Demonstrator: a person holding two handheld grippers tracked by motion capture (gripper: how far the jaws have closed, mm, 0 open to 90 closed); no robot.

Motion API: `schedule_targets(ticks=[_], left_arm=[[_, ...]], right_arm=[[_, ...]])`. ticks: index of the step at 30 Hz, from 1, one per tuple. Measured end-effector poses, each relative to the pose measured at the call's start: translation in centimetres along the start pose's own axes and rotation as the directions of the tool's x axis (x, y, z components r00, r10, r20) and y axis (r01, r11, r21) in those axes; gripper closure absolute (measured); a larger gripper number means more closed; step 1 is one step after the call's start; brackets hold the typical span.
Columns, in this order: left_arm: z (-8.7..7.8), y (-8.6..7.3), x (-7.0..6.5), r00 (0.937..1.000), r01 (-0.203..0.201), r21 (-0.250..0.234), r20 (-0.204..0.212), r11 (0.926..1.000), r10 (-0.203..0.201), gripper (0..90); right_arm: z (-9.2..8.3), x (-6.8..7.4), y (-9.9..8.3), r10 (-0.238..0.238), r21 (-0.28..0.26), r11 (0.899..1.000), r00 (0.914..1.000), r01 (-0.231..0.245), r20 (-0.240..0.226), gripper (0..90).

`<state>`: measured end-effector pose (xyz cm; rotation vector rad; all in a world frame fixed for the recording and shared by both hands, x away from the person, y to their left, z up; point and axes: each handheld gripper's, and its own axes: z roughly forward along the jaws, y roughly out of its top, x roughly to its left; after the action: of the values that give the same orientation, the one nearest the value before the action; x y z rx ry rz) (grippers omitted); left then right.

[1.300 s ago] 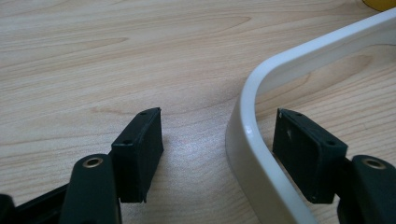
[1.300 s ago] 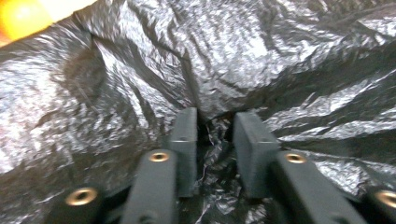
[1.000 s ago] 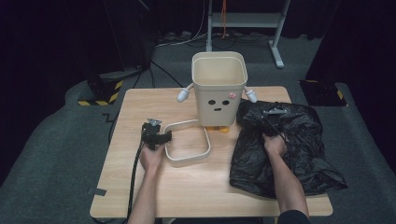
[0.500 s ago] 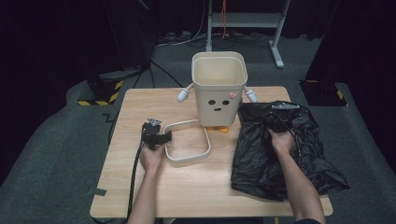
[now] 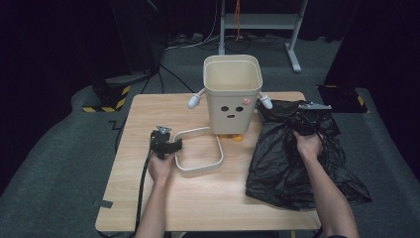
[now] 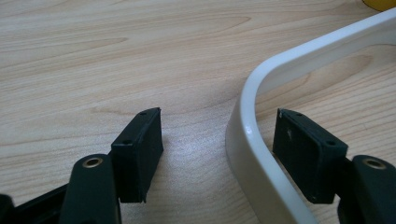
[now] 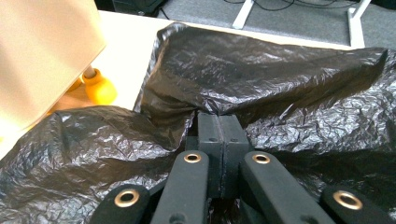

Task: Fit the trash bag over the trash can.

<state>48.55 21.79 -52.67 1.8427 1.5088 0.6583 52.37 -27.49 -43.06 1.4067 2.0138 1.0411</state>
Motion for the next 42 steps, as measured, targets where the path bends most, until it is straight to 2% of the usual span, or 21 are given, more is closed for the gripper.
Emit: schedule_targets(ticks=[8,34,42], left_arm=[[0.0,0.0,0.0,1.0000,0.000,0.000,0.000,1.0000,0.000,32.9],[0.0,0.0,0.0,1.0000,-0.001,0.000,0.000,1.0000,0.001,32.9],[0.0,0.0,0.0,1.0000,-0.001,0.000,0.000,1.0000,0.001,32.9]], right_arm=[[-0.5,-0.3,0.2,0.010,0.012,1.000,0.9999,-0.010,-0.005,89.9],[-4.6,-2.2,1.6,0.023,-0.045,0.999,0.9995,-0.022,0.022,89.9],[-5.3,-2.3,2.0,0.013,-0.040,0.999,0.9997,-0.013,0.022,89.9]])
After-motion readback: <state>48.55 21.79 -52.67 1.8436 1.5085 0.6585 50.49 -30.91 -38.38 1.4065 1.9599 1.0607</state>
